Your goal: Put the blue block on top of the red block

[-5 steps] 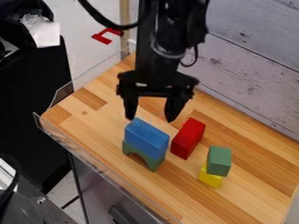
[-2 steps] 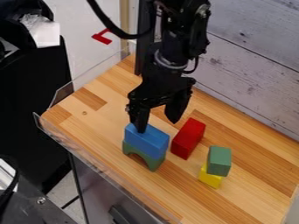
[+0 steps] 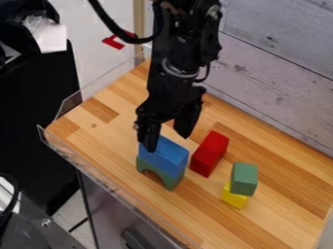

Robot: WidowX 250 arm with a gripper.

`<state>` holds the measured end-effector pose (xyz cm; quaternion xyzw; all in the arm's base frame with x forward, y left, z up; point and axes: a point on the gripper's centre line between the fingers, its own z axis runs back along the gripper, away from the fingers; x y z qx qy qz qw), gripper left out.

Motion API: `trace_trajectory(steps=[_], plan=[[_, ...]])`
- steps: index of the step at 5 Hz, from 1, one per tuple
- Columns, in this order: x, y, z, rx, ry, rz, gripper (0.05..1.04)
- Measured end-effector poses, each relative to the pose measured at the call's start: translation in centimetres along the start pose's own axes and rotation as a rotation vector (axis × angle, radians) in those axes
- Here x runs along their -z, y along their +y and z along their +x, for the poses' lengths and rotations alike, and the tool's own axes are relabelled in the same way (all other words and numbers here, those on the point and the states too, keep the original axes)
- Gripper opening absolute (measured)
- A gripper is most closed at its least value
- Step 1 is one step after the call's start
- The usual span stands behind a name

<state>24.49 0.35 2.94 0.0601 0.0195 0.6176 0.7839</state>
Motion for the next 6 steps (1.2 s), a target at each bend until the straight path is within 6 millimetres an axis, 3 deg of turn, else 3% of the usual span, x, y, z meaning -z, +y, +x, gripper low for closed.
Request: trace_trajectory(steps=[3,4,5,6], plan=[[1.5,0.2,-0.7,-0.125,0.097,-0.045,0.964],[2.3,0.3,-0.8,-0.136,0.095,-0.049,0.686],[2.4,0.3,-0.9,-0.132,0.094,-0.042,0.581],[2.3,0.5,-0.8,-0.033,0.089,-0.032,0.58]])
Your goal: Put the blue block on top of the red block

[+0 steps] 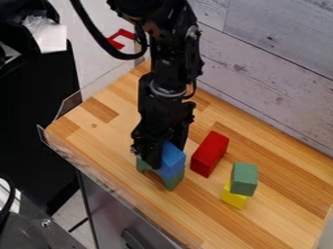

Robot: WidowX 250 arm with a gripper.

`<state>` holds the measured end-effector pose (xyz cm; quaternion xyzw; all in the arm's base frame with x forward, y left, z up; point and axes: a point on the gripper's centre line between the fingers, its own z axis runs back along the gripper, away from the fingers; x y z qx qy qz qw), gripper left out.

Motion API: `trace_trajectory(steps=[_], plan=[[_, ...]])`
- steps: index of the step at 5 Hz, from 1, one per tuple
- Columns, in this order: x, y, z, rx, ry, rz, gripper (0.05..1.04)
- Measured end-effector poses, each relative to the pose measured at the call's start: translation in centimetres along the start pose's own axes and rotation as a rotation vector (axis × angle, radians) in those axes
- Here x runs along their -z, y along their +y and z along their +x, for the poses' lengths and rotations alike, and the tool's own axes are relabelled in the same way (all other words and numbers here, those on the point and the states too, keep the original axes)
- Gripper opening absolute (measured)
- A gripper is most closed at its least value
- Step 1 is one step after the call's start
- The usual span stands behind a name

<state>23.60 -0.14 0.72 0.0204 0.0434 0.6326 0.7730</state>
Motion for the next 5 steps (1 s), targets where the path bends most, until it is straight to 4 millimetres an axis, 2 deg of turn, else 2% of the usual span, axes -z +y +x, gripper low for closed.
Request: trace_trajectory(steps=[1,2,3,5], plan=[[-3.1,-1.5,0.9,0.215,-0.081,-0.041,0.58],[-6.1,-3.2,0.7,0.457,-0.187,-0.065,0.58],[-7.5,-4.6,-0.6,0.716,-0.213,-0.158,0.58],[-6.5,-5.1,-3.4,1.228,-0.127,-0.292,0.58]])
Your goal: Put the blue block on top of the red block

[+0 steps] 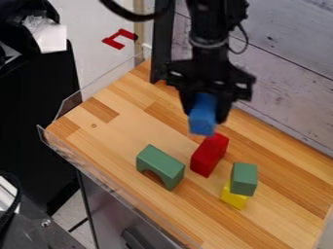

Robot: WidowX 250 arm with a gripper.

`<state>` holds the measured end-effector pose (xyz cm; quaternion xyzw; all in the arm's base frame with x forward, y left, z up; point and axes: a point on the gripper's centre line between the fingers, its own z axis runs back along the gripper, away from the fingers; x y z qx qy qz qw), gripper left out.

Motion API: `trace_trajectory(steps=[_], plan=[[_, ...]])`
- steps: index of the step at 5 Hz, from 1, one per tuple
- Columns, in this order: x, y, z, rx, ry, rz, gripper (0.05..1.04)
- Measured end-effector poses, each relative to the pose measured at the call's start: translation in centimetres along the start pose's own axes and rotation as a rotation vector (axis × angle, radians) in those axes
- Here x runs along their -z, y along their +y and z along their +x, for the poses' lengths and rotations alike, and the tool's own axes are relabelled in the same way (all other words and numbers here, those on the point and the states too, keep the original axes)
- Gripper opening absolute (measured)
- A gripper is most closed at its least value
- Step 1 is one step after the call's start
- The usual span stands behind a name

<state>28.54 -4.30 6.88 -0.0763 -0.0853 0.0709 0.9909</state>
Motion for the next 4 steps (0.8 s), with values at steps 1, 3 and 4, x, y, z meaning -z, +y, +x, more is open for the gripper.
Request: trace_trajectory(steps=[1,3,4], plan=[[2.1,-0.4,-0.4,0.214,0.069,-0.037,0.58],[3.2,-0.2,0.2,0.314,0.099,0.0,0.58],[3.3,0.1,0.7,0.294,0.087,0.053,0.58]])
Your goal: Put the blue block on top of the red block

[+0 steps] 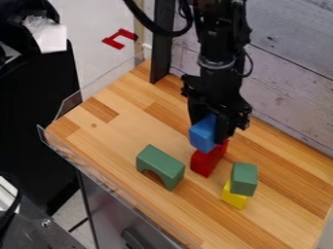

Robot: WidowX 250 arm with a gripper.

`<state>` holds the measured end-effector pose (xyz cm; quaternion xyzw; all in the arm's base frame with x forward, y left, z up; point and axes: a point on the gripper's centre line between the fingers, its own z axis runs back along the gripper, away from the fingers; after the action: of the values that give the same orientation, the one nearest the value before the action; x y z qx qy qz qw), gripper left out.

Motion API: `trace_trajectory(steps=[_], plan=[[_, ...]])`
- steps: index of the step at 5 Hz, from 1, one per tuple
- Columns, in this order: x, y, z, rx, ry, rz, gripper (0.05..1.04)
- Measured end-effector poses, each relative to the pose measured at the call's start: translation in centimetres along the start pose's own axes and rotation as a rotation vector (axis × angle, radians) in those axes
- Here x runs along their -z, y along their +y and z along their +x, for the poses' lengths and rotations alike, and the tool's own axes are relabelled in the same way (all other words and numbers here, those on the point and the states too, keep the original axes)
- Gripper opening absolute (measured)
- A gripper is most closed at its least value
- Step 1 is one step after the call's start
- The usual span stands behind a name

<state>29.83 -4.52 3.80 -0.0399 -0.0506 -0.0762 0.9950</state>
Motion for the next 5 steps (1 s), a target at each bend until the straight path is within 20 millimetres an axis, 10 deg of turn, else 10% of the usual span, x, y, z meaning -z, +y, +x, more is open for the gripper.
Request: trace_trajectory(steps=[5], plan=[[1.6,-0.1,-0.2,-0.165,0.014,0.124,0.58]])
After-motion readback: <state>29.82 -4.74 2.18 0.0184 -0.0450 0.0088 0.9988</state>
